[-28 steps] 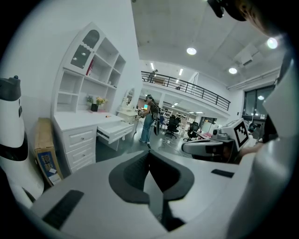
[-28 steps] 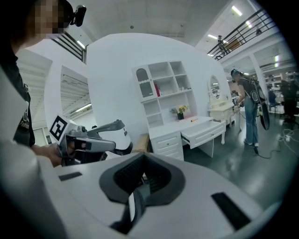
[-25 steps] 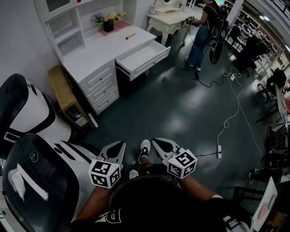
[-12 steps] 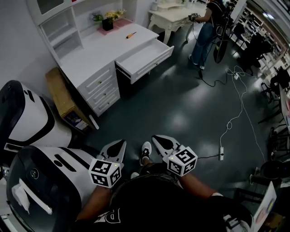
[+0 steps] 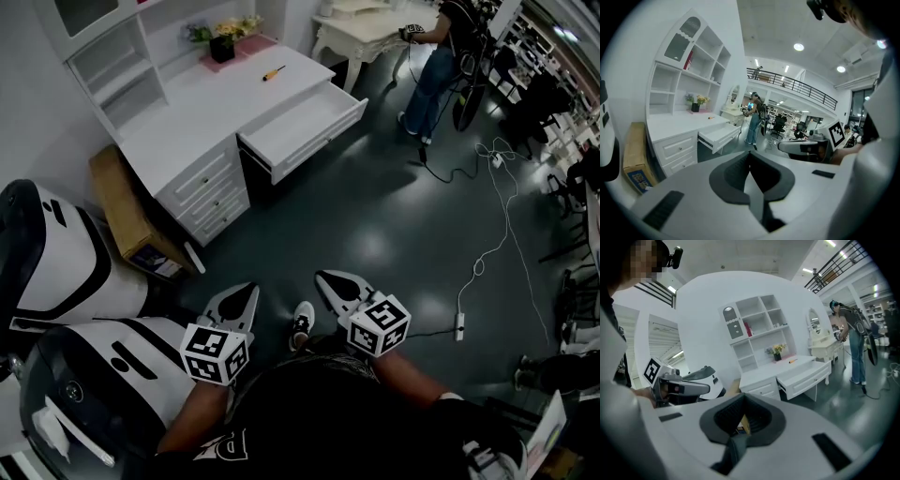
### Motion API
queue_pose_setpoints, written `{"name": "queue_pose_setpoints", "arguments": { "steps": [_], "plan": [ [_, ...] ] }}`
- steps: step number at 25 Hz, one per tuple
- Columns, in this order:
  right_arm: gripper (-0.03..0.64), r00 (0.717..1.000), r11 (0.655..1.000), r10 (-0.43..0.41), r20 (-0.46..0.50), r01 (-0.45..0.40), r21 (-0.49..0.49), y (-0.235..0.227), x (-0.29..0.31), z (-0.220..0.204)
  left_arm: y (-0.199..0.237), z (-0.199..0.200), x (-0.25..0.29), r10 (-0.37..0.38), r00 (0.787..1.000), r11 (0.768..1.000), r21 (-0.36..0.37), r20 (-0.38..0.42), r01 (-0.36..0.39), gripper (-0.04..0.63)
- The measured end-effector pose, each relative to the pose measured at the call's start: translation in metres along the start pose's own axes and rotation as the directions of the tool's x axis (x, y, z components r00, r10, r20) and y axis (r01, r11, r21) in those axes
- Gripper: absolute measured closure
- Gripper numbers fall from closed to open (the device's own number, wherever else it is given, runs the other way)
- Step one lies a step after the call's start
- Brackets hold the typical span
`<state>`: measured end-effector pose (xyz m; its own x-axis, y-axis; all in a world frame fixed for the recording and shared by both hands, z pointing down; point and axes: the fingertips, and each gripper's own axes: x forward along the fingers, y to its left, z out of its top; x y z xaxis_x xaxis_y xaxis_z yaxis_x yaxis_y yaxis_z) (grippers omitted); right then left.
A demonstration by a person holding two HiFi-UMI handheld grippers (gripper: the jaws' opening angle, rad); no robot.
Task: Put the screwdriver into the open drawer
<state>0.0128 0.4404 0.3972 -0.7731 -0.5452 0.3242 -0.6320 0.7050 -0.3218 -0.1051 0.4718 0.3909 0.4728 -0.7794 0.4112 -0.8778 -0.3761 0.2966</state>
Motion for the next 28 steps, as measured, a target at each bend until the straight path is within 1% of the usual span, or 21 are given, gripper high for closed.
{"name": "queue_pose_setpoints", "arguments": {
  "steps": [6,11,16,20,28],
  "plan": [
    [0.607,1.000,1.000,0.022,-0.003,-0.022,-0.013,-0.035,0.019,0.026,0.005,0.028,0.041,0.000,1.000,1.000,0.021,-0.009,0.000,0.580],
    [0.606,0.999,0.999,0.042,0.016,-0.042,-0.017,-0.063,0.032,0.047,0.010,0.053,0.070,0.016,1.000,0.999,0.040,0.001,-0.016,0.580],
    [0.606,0.999,0.999,0.041,0.021,-0.040,-0.012,-0.094,0.038,0.061,0.013,0.078,0.099,0.025,1.000,0.998,0.052,0.018,-0.026,0.580],
    [0.606,0.998,0.999,0.046,0.032,-0.045,-0.010,-0.112,0.041,0.070,0.017,0.088,0.118,0.037,0.999,0.998,0.048,0.013,-0.038,0.580],
    [0.606,0.998,0.998,0.061,0.031,-0.061,0.012,-0.141,0.044,0.074,0.014,0.103,0.147,0.059,0.998,0.997,0.055,0.019,-0.060,0.580]
  ]
}}
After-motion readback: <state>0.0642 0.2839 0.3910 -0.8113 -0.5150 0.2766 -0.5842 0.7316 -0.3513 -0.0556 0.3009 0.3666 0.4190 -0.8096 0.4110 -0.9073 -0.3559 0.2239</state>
